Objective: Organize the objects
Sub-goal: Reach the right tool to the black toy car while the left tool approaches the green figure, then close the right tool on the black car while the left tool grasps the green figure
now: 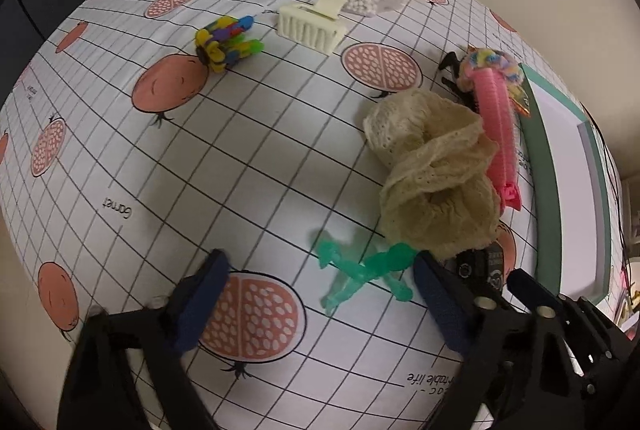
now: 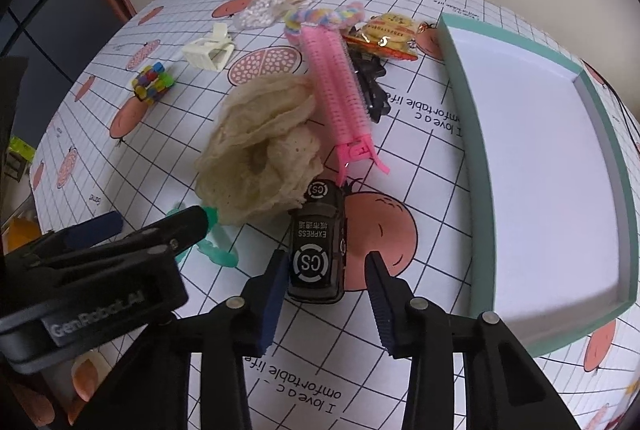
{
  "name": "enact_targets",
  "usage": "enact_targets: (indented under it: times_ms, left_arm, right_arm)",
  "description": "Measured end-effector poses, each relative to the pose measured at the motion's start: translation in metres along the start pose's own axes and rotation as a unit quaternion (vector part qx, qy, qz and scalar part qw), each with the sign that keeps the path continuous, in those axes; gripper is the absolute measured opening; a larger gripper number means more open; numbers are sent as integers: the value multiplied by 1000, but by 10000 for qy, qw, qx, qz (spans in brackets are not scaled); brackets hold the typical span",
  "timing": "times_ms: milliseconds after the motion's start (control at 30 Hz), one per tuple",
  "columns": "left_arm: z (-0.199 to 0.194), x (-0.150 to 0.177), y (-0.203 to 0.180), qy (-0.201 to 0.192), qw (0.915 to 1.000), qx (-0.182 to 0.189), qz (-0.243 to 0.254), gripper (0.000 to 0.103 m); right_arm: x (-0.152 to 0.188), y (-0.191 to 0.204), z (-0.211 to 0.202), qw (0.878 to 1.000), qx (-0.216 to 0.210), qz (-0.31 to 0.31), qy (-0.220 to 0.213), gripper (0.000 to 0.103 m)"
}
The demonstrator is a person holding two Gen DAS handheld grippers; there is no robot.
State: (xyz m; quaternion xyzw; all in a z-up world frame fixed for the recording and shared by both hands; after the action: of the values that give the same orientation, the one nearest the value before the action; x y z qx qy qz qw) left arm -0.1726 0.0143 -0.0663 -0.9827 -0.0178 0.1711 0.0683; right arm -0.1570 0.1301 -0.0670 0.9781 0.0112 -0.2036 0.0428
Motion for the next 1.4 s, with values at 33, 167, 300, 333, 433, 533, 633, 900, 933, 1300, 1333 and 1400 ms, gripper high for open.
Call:
enact_targets:
  times_ms: [33,167,300,333,433,533,633,900,933,1300,1333,1400]
  left_arm:
    - [1,0,-1,30,10000,33,-8,87]
    - [3,-1,-5,45,10000,61,32,81]
    - [8,-1,-10,90,9998,7,150,75]
    - [10,-2,-12,105,9998,-3,170,73]
    - [13,-2,-16,120,9998,-7,185,69]
    - [15,-6,-18,94,9997,-53,225,68]
    - [16,-9,-19,81,9997,-64,224,64]
    - [18,-19,-24,72,9997,37,244,53]
    - [19,-20,-24,73,9997,40,242,53]
    - [25,-37,-27,72,9997,39,221,53]
    - [26,-39,-28,72,9997,41,215,53]
    - [27,-43,-28,76,9998,48,202,53]
  right_arm:
    - [-1,1,1,10000,-8,4,2,42]
    - [0,2,4,10000,-30,-11,44,41]
    - [1,3,8,9999,4,-48,104,40]
    - [0,3,8,9999,-1,-29,106,40]
    - [0,2,9,10000,-26,8,87,40]
    - [0,2,10,9999,-46,28,86,40]
    - [1,1,9,9999,-54,39,85,40]
    - [2,3,10,9999,-112,69,71,40]
    - [2,3,10,9999,-110,66,59,40]
    - [3,2,15,9999,-96,53,99,47]
    - [3,2,16,9999,-59,8,95,47]
    - [3,4,17,9999,3,-65,92,48]
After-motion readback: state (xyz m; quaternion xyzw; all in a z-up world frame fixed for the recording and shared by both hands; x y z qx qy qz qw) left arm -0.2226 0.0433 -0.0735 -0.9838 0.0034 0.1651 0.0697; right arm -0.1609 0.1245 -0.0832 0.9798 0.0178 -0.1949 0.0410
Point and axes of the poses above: each gripper's, at about its wrist camera, not at the fingertips, and z roughly the way its jaws point, y to its left, x to its underside, the point moved 10 cm from there along z, roughly the way its jaws point, and after that the axes turned 5 degrees about -y, right-handed, at the moved point
